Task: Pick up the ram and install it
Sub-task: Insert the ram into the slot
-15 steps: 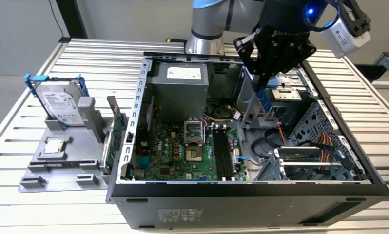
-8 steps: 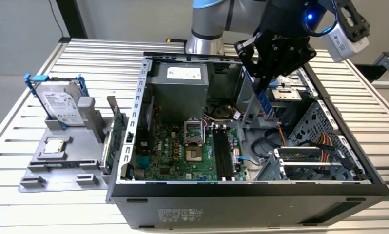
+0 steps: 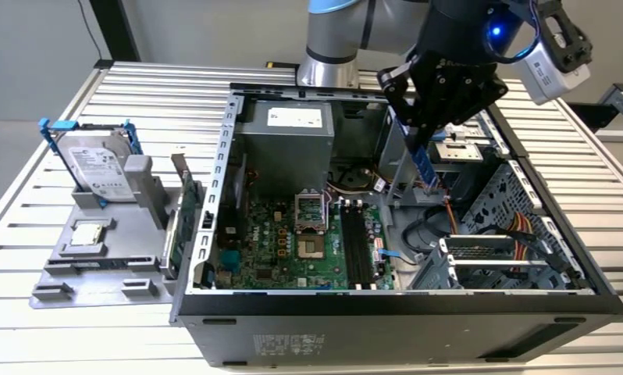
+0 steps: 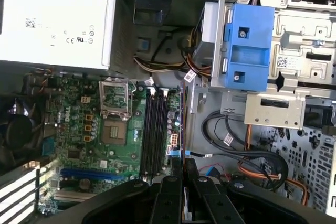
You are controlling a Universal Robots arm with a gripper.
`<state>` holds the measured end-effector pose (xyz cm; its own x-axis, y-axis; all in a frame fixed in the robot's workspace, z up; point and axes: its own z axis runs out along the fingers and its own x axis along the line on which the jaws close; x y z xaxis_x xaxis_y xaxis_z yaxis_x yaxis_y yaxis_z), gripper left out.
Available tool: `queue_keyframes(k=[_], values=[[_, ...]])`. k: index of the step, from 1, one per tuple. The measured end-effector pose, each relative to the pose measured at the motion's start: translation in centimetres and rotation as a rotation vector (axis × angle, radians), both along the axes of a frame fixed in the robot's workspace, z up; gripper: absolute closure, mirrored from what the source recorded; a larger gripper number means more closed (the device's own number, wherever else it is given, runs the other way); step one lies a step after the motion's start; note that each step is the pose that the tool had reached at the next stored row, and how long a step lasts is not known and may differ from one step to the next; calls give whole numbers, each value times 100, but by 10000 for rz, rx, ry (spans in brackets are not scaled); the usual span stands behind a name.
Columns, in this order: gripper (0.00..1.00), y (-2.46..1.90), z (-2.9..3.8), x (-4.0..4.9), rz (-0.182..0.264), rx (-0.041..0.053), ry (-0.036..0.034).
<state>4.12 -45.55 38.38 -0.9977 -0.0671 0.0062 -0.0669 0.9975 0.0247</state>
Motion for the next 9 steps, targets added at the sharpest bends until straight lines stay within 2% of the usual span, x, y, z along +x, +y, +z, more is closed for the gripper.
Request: queue_keyframes(k=[9], values=[[100,0,-32,18,-174,-7,0]])
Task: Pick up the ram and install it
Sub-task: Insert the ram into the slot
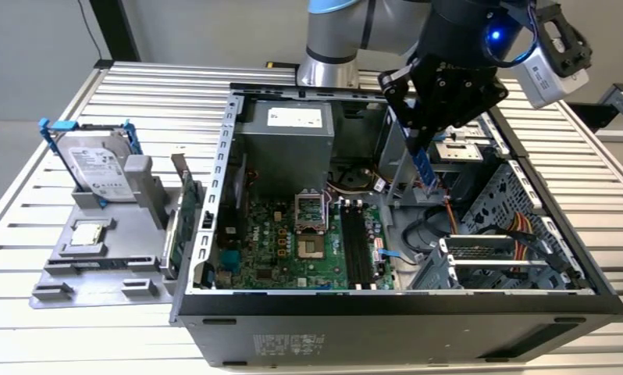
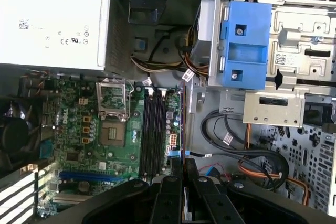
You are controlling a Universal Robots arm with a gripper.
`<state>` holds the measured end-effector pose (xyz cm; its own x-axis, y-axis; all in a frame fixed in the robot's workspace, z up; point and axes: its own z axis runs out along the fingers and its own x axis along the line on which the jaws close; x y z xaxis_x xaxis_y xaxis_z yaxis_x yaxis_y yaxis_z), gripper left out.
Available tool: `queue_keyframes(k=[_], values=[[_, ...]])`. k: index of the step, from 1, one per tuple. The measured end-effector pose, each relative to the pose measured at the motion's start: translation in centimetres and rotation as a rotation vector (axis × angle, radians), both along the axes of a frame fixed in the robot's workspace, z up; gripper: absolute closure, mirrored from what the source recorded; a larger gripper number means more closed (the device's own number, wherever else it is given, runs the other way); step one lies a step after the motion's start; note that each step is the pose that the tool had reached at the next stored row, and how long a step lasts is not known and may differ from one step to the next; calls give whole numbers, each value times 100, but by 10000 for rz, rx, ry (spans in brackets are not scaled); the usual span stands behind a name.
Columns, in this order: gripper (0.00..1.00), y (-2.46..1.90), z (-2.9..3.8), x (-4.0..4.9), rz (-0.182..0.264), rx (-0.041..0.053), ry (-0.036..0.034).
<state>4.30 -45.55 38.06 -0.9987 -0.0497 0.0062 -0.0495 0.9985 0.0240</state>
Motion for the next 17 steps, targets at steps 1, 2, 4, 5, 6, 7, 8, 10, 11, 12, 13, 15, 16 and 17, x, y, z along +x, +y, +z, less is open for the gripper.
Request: queue_keyframes(k=[1,2,4,5,6,7,8,10,11,12,13,15,16,17], values=[[100,0,-4,1,-19,0,0],[100,0,-7,4,-37,-1,0],[100,0,-14,7,-71,-2,0],[100,0,-17,8,-88,-3,0],[100,0,-18,10,-106,-5,0],[100,0,-21,12,-122,-4,0],[100,0,-23,14,-138,-3,0],[100,0,-28,17,-173,-3,0],[100,0,-31,18,-190,-1,0],[100,0,-33,20,-206,-4,0],[100,0,-36,21,-222,-3,0],[100,0,-40,24,-252,-4,0],[100,0,-43,26,-269,-3,0],[100,0,-46,28,-285,-3,0]])
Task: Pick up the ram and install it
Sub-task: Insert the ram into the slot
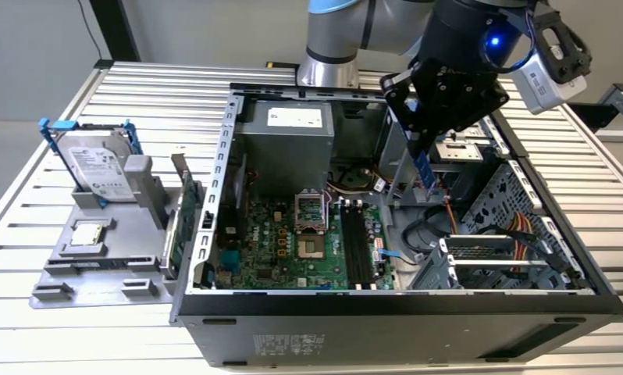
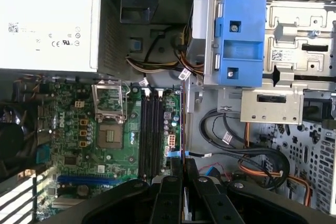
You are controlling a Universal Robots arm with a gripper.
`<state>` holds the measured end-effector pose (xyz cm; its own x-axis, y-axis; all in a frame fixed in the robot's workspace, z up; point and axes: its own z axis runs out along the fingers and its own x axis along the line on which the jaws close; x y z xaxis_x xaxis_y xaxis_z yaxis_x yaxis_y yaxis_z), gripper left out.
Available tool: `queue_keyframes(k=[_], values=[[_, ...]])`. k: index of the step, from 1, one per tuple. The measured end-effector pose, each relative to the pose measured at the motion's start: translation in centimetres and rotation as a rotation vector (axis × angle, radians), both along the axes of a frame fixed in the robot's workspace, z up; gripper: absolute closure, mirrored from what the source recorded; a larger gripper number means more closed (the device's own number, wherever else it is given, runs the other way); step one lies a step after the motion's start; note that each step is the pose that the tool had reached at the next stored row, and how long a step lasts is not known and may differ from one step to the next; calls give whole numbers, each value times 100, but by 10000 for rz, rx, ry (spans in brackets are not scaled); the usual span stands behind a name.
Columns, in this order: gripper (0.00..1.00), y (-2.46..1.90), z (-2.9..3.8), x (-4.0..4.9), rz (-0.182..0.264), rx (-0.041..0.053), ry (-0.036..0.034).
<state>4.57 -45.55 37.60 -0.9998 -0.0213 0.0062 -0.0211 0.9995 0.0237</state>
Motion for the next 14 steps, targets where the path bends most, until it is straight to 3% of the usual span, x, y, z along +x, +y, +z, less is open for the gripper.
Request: queue_keyframes(k=[14], values=[[100,0,-35,26,-219,0,0]])
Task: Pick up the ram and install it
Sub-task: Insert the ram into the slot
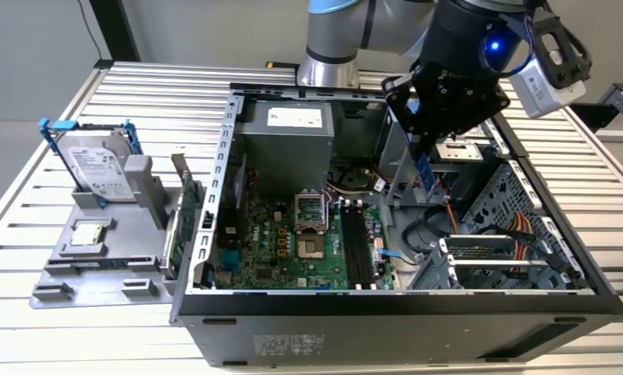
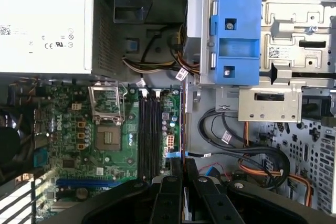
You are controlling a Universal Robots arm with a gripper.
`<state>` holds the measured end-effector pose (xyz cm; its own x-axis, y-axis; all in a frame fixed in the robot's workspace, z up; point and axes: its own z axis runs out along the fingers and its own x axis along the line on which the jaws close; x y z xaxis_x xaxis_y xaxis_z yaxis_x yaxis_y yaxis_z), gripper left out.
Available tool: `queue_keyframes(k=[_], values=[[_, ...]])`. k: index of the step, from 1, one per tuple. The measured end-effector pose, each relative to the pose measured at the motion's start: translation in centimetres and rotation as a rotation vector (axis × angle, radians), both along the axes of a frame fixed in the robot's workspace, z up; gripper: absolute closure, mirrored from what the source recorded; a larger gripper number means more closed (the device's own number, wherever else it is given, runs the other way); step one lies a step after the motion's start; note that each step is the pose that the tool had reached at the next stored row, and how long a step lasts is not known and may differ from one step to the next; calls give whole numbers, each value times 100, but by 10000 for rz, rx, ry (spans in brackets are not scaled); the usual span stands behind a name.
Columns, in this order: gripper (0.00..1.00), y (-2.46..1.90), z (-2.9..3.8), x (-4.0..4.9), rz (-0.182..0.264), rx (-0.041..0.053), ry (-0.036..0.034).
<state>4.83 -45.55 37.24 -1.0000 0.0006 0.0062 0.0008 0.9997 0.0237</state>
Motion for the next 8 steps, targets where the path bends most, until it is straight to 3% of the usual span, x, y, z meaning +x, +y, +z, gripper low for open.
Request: queue_keyframes(k=[8], values=[[100,0,-20,17,-123,0,0]])
